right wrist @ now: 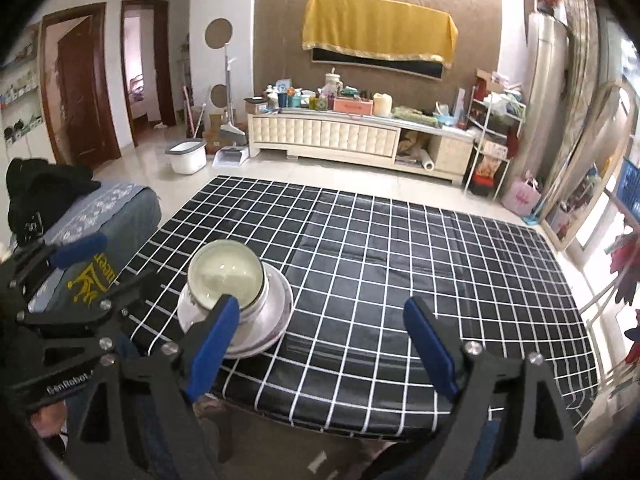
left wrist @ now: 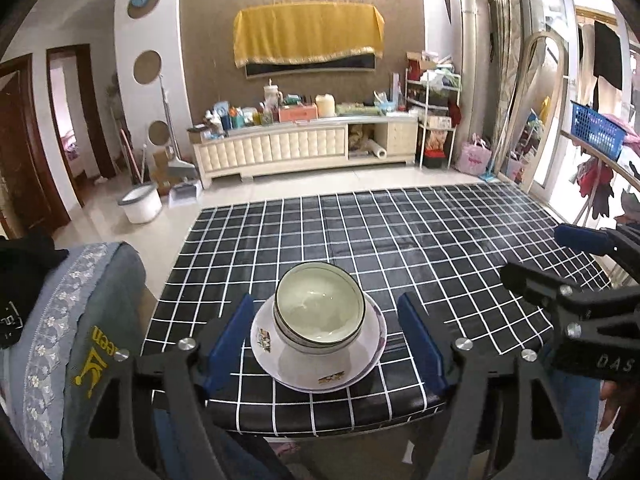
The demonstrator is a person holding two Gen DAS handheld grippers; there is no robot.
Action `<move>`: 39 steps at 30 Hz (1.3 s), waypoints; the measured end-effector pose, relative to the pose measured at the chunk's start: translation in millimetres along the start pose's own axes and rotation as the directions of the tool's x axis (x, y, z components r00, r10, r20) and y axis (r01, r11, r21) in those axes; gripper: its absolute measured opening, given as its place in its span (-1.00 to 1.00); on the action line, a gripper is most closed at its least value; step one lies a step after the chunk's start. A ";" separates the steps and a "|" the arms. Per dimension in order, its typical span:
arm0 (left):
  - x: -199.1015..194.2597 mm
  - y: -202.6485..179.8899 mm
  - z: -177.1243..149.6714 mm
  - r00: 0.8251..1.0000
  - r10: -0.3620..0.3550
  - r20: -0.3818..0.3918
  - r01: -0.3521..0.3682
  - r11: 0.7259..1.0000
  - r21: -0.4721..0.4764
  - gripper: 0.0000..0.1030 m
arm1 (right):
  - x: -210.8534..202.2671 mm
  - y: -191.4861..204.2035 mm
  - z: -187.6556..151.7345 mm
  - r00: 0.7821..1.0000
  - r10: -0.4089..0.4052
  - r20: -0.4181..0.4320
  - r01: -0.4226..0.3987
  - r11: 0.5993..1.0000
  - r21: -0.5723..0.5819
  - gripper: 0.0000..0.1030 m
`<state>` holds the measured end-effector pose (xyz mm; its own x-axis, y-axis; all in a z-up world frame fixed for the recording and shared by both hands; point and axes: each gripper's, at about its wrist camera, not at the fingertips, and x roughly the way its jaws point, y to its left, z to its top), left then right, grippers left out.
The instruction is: Organize plates and bowls
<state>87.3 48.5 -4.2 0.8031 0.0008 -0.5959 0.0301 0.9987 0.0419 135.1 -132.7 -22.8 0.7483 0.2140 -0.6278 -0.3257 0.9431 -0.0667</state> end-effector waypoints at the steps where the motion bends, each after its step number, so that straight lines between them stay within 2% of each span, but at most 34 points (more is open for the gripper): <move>1: -7.1 -1.5 -1.1 1.000 0.000 0.013 0.000 1.000 -0.001 0.58 | -6.1 0.2 -2.0 1.000 -0.004 0.012 0.004 1.000 0.003 0.69; 4: -27.2 -5.7 -4.6 0.998 0.023 0.051 -0.023 1.000 0.000 0.59 | -24.2 2.0 -8.9 0.998 -0.022 0.050 0.022 1.000 0.001 0.72; 6: -37.8 -8.0 -6.7 0.997 0.034 0.073 -0.035 0.999 0.004 0.61 | -36.4 3.2 -13.0 0.996 -0.038 0.079 0.039 0.999 -0.007 0.90; 8: -48.6 -10.3 -9.8 0.995 0.038 0.090 -0.039 0.999 0.004 0.66 | -44.0 3.5 -15.3 0.994 -0.044 0.100 0.045 0.999 -0.013 1.00; 13: -70.2 -13.7 -17.4 0.991 0.051 0.125 -0.052 0.999 0.007 0.94 | -62.6 2.0 -21.1 0.985 -0.064 0.162 0.064 0.998 0.010 1.00; 15: -74.7 -11.7 -20.1 0.991 0.050 0.125 -0.050 0.999 -0.006 0.99 | -68.2 1.5 -23.8 0.981 -0.077 0.178 0.075 0.997 0.020 1.00; 18: -80.0 -7.8 -21.5 0.992 0.022 0.124 -0.019 0.999 -0.027 0.99 | -73.1 2.5 -28.7 0.978 -0.082 0.191 0.078 0.997 0.029 1.00; 21: -79.4 -7.3 -25.1 0.992 0.041 0.123 -0.040 0.999 -0.012 0.99 | -77.2 4.6 -32.0 0.974 -0.092 0.205 0.087 0.996 0.033 1.00; 39: -88.8 -13.2 -32.6 0.992 0.028 0.124 -0.029 0.999 0.012 0.99 | -81.8 7.7 -38.0 0.974 -0.110 0.199 0.105 0.994 0.035 1.00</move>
<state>-3.8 36.9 22.0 0.8712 0.0219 -0.4905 0.0139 0.9975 0.0693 49.4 -152.6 -1.5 0.8795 0.1552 -0.4499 -0.2249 0.9686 -0.1056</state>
